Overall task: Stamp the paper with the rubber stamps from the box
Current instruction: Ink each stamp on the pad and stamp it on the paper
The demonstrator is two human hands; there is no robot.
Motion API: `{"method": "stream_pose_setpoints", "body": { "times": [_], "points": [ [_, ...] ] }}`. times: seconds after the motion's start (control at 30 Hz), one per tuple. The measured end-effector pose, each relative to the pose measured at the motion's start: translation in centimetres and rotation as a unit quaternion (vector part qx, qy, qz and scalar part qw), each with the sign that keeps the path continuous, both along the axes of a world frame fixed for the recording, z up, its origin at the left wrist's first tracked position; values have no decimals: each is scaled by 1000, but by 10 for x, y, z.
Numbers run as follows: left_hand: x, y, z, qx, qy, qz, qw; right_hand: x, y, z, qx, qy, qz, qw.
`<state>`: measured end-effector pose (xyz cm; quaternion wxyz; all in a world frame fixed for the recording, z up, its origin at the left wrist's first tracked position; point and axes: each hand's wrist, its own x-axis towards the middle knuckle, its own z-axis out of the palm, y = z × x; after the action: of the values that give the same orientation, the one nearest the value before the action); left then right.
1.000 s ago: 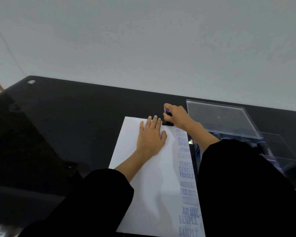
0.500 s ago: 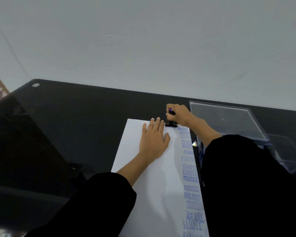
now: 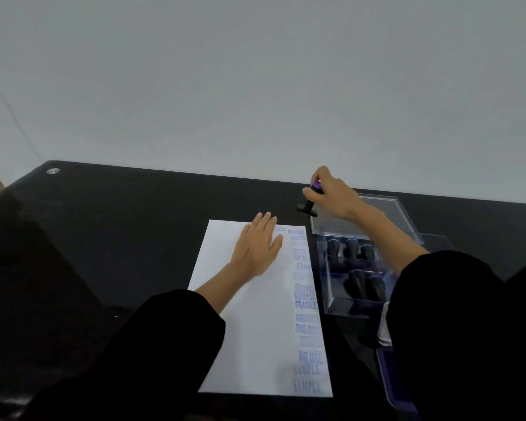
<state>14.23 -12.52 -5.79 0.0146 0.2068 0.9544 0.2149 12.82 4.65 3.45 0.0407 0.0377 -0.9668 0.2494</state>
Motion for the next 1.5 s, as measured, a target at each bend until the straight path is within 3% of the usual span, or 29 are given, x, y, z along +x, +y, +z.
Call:
{"method": "stream_pose_setpoints", "body": {
  "times": [0.4,0.7,0.93,1.5],
  "points": [
    [88,34,28,-21,49,-98,994,106,17,13,28,-6,-10,1000],
    [123,39,26,-6,28,-95,995,153,20,-5,103,-4,-46,994],
    [140,44,13,14,-2,-75,997,167,18,-24,98,-34,-47,993],
    [136,44,5,40,34,-85,995,147,16,-24,-10,-72,-51,996]
  ]
}}
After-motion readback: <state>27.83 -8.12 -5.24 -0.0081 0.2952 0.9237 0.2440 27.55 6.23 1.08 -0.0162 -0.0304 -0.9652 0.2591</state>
